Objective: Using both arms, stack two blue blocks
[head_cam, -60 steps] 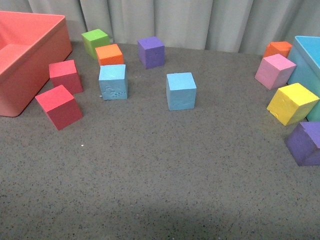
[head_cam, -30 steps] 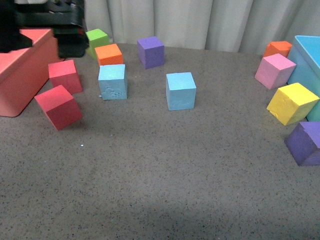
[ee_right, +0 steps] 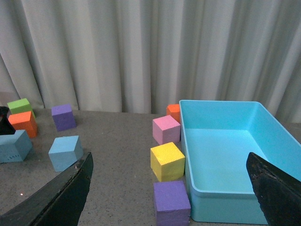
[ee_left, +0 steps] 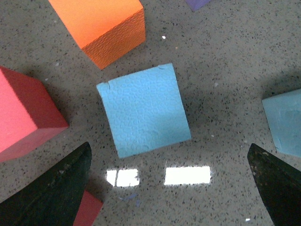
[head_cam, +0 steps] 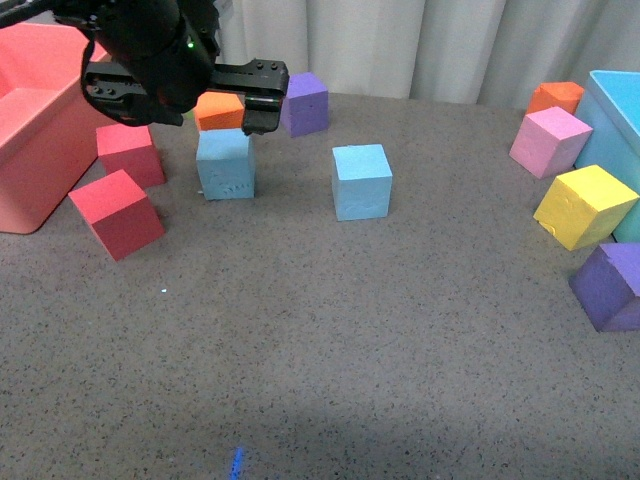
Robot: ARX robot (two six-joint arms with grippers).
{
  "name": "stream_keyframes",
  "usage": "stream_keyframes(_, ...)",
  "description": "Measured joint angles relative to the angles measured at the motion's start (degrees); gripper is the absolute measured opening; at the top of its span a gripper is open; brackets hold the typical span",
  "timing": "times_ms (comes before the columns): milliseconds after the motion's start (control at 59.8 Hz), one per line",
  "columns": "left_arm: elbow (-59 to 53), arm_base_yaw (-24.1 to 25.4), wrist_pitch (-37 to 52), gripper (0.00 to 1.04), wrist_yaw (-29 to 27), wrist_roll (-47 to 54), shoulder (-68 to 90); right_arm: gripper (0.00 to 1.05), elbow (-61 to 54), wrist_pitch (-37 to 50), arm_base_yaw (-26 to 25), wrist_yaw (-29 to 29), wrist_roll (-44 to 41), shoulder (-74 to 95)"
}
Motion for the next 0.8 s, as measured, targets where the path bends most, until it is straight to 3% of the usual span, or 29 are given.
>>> stream_keyframes(318, 10.6, 0.5, -6.8, 0.98, -0.4, -2.1, 7.3, 0.95, 0.0, 0.0, 0.0, 0.0, 0.0, 0.0)
stream_keyframes(803, 16.7, 1.4, -11.9, 0.98, -1.2, -4.9, 12.7, 0.95, 0.0, 0.0, 0.0, 0.0, 0.0, 0.0)
